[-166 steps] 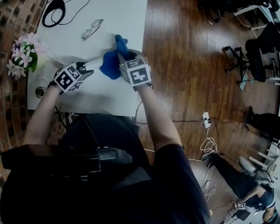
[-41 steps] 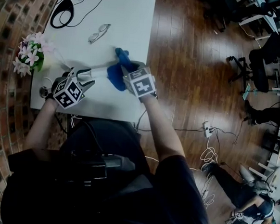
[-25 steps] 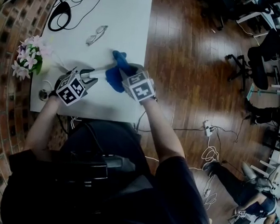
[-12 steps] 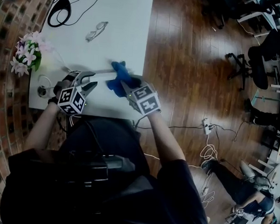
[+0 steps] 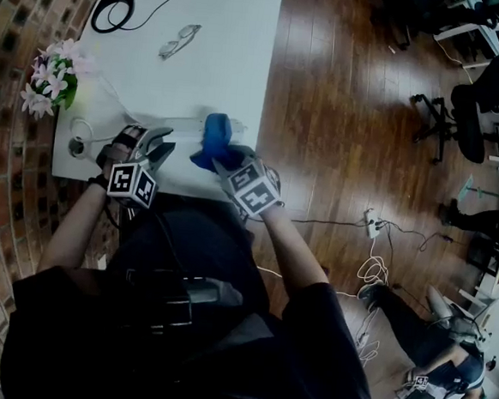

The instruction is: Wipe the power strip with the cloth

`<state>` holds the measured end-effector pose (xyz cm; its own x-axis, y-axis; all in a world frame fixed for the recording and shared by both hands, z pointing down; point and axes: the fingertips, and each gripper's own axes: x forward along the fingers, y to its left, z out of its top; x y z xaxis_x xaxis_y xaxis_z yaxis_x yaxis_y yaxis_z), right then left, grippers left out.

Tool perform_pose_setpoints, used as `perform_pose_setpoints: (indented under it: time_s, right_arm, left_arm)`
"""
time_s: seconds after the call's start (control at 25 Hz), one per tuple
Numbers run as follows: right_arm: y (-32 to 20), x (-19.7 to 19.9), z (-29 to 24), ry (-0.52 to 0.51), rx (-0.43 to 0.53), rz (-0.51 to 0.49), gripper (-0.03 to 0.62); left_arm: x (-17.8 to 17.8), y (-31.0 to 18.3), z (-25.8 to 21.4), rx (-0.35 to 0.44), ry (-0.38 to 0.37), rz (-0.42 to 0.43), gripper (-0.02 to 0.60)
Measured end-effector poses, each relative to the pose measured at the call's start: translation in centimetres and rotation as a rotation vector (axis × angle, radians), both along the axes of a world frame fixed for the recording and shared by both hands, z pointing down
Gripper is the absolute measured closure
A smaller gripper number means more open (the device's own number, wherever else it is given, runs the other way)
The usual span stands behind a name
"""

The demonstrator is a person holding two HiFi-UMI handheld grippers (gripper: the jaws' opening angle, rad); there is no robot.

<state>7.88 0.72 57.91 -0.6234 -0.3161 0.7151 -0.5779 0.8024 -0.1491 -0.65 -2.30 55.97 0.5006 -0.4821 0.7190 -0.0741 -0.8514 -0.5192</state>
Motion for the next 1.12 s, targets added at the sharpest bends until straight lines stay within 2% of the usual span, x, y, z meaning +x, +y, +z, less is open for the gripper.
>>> perform_pose_setpoints:
  time_s: [0.08,0.16,0.32,0.36,0.4,0.48,0.56,0.68,0.88,1.0,1.12]
  right_arm:
    - [0.0,-0.3,-0.5,-0.067,-0.031,0.033,0.533]
    - [0.6,-0.5,-0.6,-0.1,-0.067,0.01,0.531]
    - [2.3,-0.1,-1.2,-0.209,-0.239,-0.003,0.532]
    - [2.8,0.0,-1.6,-0.242,-0.284,-0.003,0.532]
    - [3.2,0.2,-2.1,-0.281,-0.318,0.0,0.533]
    - [3.5,0.8,-3.4,-0.362,-0.353,0.019,0.533]
    - [2.9,1.5,-4.4,-0.418,-0.348,0.049,0.533]
    - [1.3,2.9,-5.3,-0.42,-0.278,0.115,0.533]
    - [-3.9,4.8,-6.9,-0.421,-0.138,0.314,0.533]
    - [-5.9,3.9,-6.1,-0.367,-0.088,0.32,0.533]
    - [-6.2,2.6,-4.1,-0.258,-0.082,0.267,0.533]
  left_arm:
    - [-0.2,0.2,0.3,-0.037,0.004,-0.022,0.419]
    - [-0.3,0.4,0.5,-0.072,-0.004,-0.045,0.416]
    - [-0.2,1.3,1.1,-0.127,-0.052,-0.043,0.42]
    - [-0.3,1.7,1.4,-0.138,-0.058,-0.043,0.47]
    - [-0.3,2.0,1.6,-0.14,-0.056,-0.052,0.487]
    - [-0.4,2.1,1.6,-0.143,-0.045,-0.092,0.486]
    - [-0.3,1.7,1.6,-0.175,-0.039,-0.143,0.486]
    - [-0.2,1.6,1.8,-0.244,0.003,-0.214,0.486]
    - [-0.4,1.5,2.0,-0.383,0.097,-0.357,0.486]
    - [-0.2,1.4,1.8,-0.44,0.14,-0.411,0.486]
    - [-0.3,1.0,1.5,-0.537,0.248,-0.5,0.499]
